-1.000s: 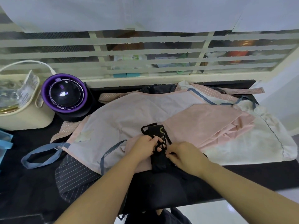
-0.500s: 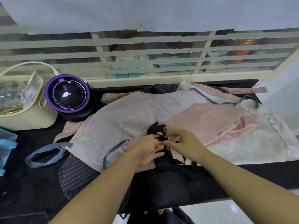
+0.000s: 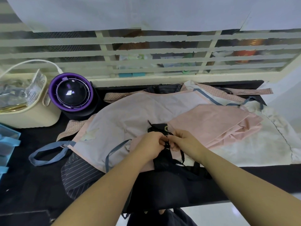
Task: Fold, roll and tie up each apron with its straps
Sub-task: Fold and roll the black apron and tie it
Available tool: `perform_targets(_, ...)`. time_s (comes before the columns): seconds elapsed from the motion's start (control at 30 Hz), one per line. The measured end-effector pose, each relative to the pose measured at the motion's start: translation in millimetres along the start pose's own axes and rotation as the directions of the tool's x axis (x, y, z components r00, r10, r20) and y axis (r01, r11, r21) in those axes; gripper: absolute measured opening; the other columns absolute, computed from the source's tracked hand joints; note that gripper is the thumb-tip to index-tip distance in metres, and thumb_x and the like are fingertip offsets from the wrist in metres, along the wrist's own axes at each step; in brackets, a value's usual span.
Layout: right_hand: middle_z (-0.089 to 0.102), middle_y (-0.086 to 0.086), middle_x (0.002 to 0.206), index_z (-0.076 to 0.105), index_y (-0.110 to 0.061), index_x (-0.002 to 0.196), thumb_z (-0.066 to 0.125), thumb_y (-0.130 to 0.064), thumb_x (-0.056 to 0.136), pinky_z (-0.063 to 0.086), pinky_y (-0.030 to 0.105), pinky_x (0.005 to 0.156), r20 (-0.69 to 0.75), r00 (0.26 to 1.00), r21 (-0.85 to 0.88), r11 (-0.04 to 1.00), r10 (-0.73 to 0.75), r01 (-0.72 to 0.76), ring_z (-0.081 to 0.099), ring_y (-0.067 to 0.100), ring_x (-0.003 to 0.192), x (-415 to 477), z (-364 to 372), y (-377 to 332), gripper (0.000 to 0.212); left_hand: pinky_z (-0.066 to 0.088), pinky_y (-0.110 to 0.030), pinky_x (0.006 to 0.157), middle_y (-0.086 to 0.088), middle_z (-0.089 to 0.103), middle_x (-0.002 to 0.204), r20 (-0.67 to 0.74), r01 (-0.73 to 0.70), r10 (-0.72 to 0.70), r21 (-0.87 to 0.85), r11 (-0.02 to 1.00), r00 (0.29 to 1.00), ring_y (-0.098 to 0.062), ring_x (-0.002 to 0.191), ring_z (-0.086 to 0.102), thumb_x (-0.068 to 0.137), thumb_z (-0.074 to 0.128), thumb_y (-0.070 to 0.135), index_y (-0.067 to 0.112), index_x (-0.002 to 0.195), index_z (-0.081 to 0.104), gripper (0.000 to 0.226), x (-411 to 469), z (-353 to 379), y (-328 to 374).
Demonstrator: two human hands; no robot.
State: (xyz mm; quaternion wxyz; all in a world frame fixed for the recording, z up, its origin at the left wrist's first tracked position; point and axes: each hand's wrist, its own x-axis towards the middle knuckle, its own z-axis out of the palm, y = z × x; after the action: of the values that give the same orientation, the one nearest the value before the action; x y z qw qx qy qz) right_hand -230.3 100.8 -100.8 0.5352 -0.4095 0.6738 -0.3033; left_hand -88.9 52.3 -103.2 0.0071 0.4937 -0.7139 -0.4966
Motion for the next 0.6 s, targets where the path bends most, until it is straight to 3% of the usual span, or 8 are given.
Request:
perform_targets(0.17, 0.053, 0.000, 0.068, 0.061, 0.002, 0.088, 0.065, -0.012, 0.084, 0.041, 0.026, 0.063, 0.041, 0.998, -0.213, 0.975, -0.048, 0.055, 0.048, 0.009, 0.061, -0.1, -1.5, 6.8, 0.015, 0.046, -0.022, 0.075, 0.004, 0.061, 0.088, -0.095, -0.034, 0.047, 0.127, 0.991, 0.994, -0.014, 0.084, 0.058, 0.085, 0.061, 0.004, 0.017, 0.096, 0.063, 0.017, 4.3, 5.9, 0.0)
perform_targets(0.33, 0.050, 0.002, 0.063, 0.055, -0.012, 0.070, 0.066, -0.016, 0.083, 0.037, 0.026, 0.059, 0.039, 0.999, -0.225, 0.974, 0.029, -0.020, 0.045, 0.012, 0.057, 3.3, 1.5, 1.7, 0.018, 0.048, -0.029, 0.072, 0.010, 0.058, 0.076, -0.148, -0.042, 0.065, 0.152, 0.988, 0.987, -0.015, 0.078, 0.058, 0.082, 0.064, 0.013, 0.027, 0.084, 0.052, 0.019, 3.0, 9.4, -3.1)
perform_targets(0.5, 0.049, 0.005, 0.061, 0.049, -0.014, 0.062, 0.068, -0.023, 0.085, 0.036, 0.028, 0.062, 0.081, 0.996, -0.319, 0.948, 0.046, -0.018, 0.045, 0.015, 0.060, 11.2, -0.2, -1.0, 0.031, 0.034, -0.020, 0.057, 0.011, 0.052, 0.069, -0.149, -0.090, 0.120, 0.190, 0.978, 0.982, -0.011, 0.071, 0.051, 0.083, 0.061, 0.013, 0.025, 0.089, 0.052, 0.016, -1.4, 6.9, -5.9)
perform_targets(0.6, 0.049, -0.006, 0.055, 0.052, -0.019, 0.061, 0.068, -0.022, 0.086, 0.035, 0.022, 0.057, 0.160, 0.986, -0.376, 0.927, 0.053, 0.012, 0.044, 0.009, 0.055, 11.3, -3.4, -4.9, 0.029, 0.037, -0.019, 0.064, 0.013, 0.052, 0.074, -0.149, -0.107, 0.135, 0.183, 0.977, 0.980, -0.009, 0.076, 0.051, 0.082, 0.058, 0.006, 0.024, 0.100, 0.058, 0.025, -2.5, 1.0, -10.8)
